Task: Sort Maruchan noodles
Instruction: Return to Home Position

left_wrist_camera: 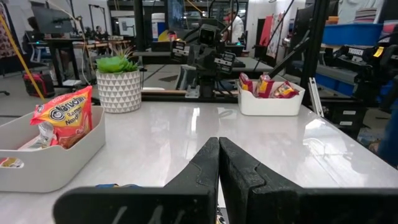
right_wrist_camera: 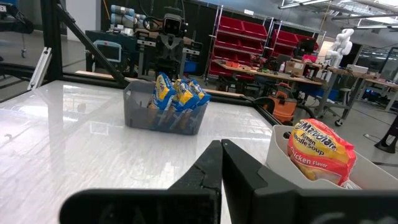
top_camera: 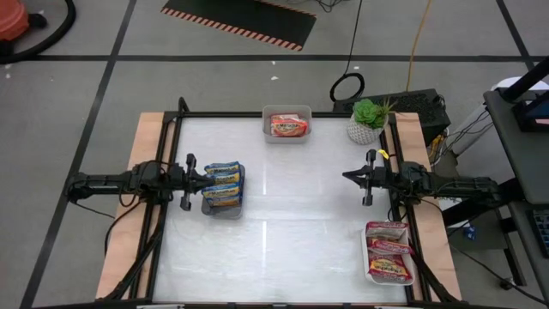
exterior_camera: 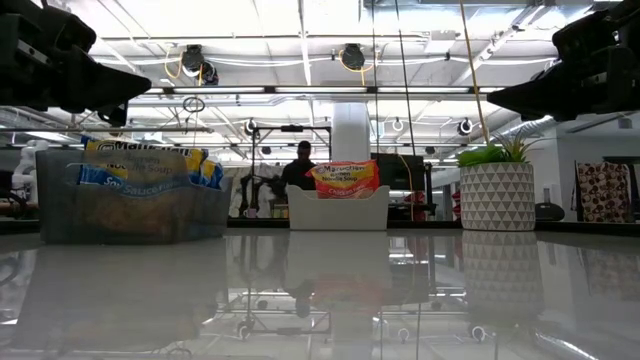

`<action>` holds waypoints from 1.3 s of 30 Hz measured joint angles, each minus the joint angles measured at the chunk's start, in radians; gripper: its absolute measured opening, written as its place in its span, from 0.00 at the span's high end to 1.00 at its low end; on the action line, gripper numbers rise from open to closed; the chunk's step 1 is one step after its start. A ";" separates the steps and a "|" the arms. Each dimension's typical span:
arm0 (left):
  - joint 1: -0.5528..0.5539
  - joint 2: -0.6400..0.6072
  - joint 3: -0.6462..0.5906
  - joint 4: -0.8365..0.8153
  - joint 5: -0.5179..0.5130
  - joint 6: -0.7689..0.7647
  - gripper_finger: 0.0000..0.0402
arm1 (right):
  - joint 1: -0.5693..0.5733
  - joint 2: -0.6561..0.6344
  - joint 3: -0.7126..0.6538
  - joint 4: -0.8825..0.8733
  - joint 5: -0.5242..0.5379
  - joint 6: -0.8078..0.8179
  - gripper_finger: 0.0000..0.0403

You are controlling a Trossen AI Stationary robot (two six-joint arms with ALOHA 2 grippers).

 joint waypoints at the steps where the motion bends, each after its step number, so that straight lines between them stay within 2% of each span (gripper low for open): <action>1: 0.000 0.000 0.000 0.000 0.000 0.000 0.96 | 0.000 0.000 0.000 0.000 0.000 0.000 1.00; 39: 0.000 0.000 0.000 0.001 0.000 0.001 0.96 | 0.038 0.040 0.000 0.010 0.000 0.000 1.00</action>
